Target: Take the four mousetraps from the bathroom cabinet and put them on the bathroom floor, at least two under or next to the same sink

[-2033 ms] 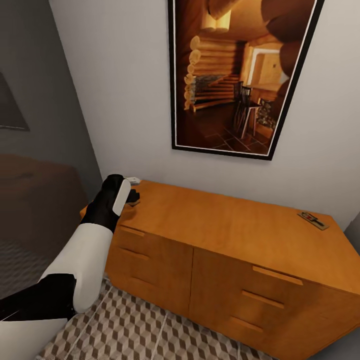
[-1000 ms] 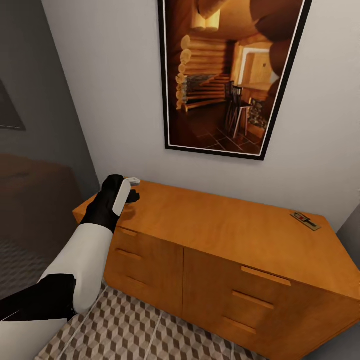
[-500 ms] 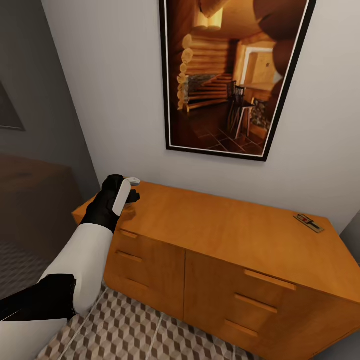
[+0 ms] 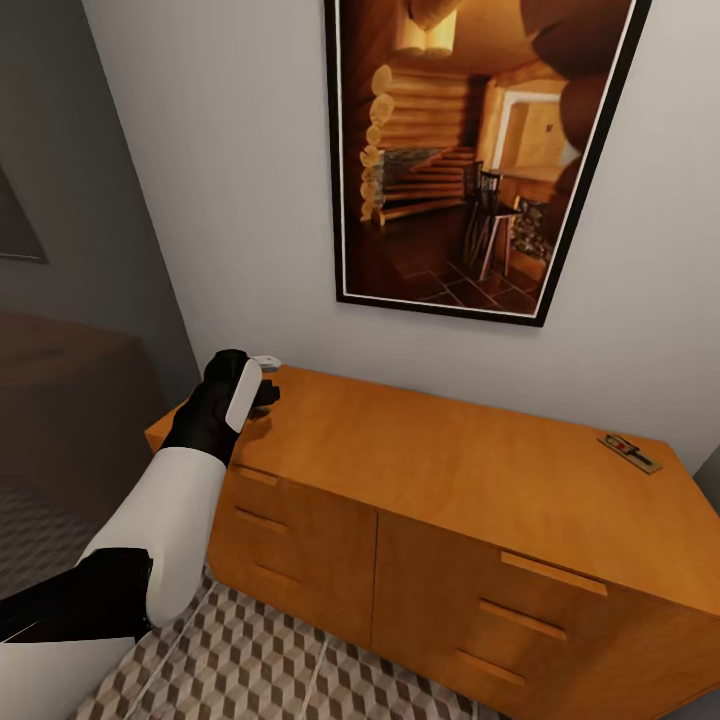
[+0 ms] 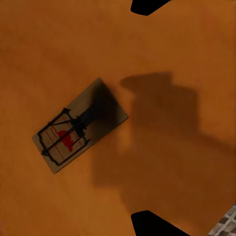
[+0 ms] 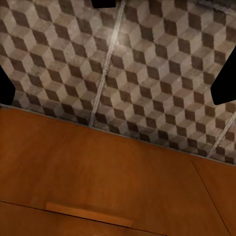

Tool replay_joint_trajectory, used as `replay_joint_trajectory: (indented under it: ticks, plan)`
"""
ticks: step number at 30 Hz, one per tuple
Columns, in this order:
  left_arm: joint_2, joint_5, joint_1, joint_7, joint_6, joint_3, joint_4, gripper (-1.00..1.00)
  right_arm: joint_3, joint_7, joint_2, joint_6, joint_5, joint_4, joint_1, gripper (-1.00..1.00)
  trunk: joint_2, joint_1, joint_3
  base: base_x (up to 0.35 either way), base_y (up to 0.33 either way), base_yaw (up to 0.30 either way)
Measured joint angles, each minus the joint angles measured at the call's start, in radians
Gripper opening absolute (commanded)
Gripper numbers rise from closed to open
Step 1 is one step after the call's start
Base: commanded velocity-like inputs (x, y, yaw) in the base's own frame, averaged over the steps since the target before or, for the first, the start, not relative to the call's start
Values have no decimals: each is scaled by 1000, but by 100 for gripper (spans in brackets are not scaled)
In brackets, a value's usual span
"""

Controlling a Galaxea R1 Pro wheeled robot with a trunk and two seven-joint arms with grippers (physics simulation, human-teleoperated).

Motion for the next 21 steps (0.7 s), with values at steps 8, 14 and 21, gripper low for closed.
replay_joint_trajectory:
  ticks: [8, 14, 21]
  plan:
    - [0, 1, 0, 0, 0, 0, 3, 100, 0, 0, 0, 0, 0, 0, 0, 100, 0, 0, 0, 72, -33, 0]
    - [0, 1, 0, 0, 0, 0, 3, 100, 0, 0, 0, 0, 0, 0, 0, 100, 0, 0, 0, 148, -86, 0]
    - [0, 2, 0, 0, 0, 0, 3, 100, 0, 0, 0, 0, 0, 0, 0, 100, 0, 0, 0, 30, -10, 0]
